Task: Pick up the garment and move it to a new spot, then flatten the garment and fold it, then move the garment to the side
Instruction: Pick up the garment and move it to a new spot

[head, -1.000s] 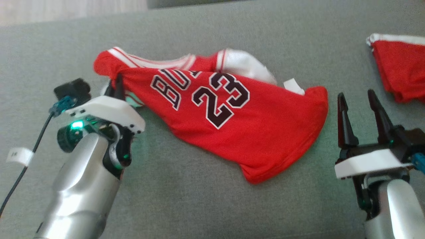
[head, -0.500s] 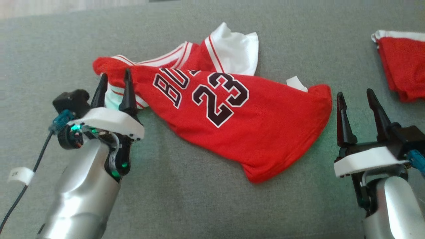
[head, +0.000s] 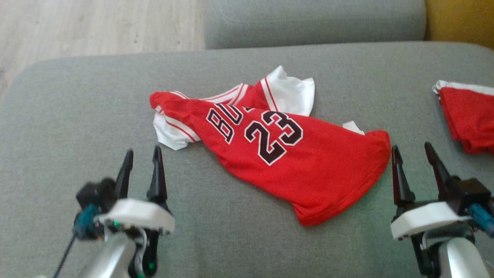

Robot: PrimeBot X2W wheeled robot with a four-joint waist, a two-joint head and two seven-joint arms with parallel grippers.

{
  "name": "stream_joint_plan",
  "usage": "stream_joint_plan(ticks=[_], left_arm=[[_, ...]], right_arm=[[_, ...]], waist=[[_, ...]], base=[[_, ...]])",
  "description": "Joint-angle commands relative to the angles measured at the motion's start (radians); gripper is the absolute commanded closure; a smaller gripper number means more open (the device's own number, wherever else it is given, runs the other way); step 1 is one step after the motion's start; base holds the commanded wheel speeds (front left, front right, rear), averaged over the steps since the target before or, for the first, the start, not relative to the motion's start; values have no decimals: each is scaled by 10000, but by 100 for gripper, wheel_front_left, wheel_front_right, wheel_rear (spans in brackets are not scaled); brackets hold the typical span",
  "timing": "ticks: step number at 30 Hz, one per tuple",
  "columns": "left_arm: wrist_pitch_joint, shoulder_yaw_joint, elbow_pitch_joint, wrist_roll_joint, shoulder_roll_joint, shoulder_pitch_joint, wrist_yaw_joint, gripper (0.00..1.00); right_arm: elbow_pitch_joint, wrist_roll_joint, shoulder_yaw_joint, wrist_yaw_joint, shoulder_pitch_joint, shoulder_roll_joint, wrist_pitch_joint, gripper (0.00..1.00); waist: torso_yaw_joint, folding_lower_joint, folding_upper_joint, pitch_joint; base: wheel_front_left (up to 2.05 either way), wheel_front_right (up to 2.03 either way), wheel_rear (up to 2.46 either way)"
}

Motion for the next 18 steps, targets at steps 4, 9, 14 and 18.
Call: stream_joint_plan(ticks=[4,9,14,18], left_arm=[[-223,284,-1133,206,346,688,497,0],[-297,243,-1914,288,382,1762,924,0],[-317,178,-2244,327,404,2225,1100,0],[-282,134,-2350,337,416,2318,1181,0]], right_arm=[[-426,179,215,-7,245,-45,-18,0],[-419,448,360,-7,784,-45,-57,0],[-307,554,494,-7,1053,-45,-110,0],[-235,579,595,-7,1080,-45,-122,0]], waist=[[283,3,-1,-428],[430,3,-1,-599],[516,3,-1,-656],[521,3,-1,-664]], base=[[0,0,0],[0,0,0],[0,0,0],[0,0,0]])
